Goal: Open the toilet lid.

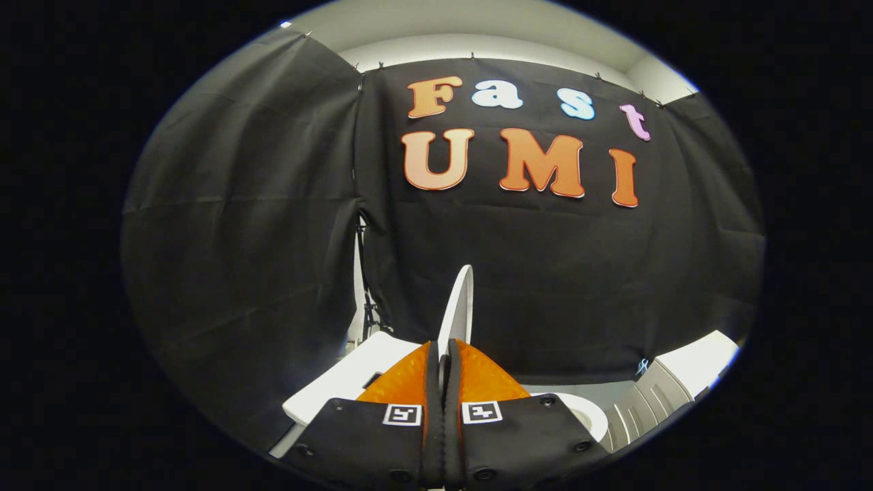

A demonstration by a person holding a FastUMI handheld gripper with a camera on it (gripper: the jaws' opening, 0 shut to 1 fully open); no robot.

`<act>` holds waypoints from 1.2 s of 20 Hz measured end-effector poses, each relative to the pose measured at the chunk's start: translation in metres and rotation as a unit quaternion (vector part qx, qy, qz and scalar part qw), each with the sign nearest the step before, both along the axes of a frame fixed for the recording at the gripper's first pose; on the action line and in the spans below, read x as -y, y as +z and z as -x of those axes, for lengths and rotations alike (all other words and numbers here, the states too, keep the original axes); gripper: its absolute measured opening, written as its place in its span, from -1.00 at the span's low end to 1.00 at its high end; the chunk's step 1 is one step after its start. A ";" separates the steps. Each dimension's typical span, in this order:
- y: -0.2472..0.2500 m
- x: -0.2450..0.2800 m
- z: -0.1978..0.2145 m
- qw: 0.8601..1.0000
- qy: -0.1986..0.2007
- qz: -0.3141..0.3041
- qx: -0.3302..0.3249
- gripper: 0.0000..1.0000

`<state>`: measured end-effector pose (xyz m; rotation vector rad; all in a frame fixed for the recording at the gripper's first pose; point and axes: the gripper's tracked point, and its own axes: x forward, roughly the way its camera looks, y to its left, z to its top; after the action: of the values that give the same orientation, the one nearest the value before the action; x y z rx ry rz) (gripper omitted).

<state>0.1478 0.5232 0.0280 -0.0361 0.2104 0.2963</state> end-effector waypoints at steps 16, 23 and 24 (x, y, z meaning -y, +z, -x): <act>-0.014 -0.101 0.013 0.995 0.056 0.072 0.030 -0.83; -0.014 -0.095 0.010 0.995 0.047 0.082 0.033 -0.74; -0.013 -0.094 0.010 0.994 0.051 0.088 0.036 -0.74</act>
<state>0.1379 0.6176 0.0146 -0.2321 0.1620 0.3774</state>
